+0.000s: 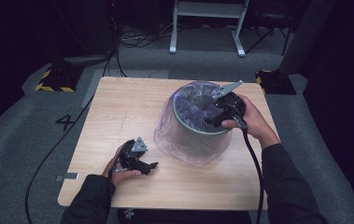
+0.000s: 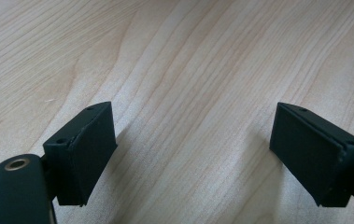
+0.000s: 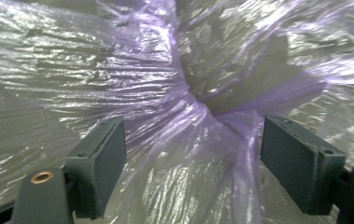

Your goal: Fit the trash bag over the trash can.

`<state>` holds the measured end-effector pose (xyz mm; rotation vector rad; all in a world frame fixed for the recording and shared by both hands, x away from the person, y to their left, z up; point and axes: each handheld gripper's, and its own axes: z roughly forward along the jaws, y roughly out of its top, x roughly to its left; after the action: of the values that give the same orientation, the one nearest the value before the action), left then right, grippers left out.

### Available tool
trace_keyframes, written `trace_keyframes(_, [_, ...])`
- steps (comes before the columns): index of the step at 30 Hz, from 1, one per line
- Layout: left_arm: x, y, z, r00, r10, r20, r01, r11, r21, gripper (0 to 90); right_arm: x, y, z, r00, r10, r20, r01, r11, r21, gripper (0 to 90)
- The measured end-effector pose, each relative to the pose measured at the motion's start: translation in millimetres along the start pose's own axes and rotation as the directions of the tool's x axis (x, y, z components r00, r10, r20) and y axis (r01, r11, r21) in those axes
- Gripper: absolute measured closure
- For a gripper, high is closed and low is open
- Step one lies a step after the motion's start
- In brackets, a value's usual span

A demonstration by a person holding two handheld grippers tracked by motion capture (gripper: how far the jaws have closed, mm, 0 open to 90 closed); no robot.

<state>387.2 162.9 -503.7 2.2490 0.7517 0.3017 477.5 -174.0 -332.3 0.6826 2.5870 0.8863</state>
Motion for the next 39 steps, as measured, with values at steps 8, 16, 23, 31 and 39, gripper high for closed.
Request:
trace_keyframes(8, [0.0, 0.0, 0.0, 1.0000, 0.000, 0.000, 0.000, 1.0000, 0.000, 13.9, -1.8, -1.8, -7.1, 0.9999, 0.010, 0.003, -0.010, 0.999, -0.040, 21.8])
trace_keyframes(16, [0.0, 0.0, 0.0, 1.0000, 0.000, 0.000, 0.000, 1.0000, 0.000, 13.9, -1.2, -3.0, -15.2, 0.9996, 0.007, 0.026, -0.004, 0.994, -0.108, 22.3])
trace_keyframes(23, [0.0, 0.0, 0.0, 1.0000, 0.000, 0.000, 0.000, 1.0000, 0.000, 13.9, -1.7, -5.5, -21.1, 0.9994, 0.019, 0.027, -0.014, 0.985, -0.173, 24.1])
trace_keyframes(31, [0.0, 0.0, 0.0, 1.0000, 0.000, 0.000, 0.000, 1.0000, 0.000, 13.9, -1.4, -10.1, -22.4, 0.9977, 0.035, 0.059, -0.022, 0.976, -0.215, 22.9])
trace_keyframes(39, [0.1, 0.0, 0.0, 1.0000, 0.000, 0.001, 0.000, 1.0000, 0.000, 13.9, -1.0, -13.3, -22.3, 0.9951, 0.058, 0.080, -0.035, 0.964, -0.263, 20.6])
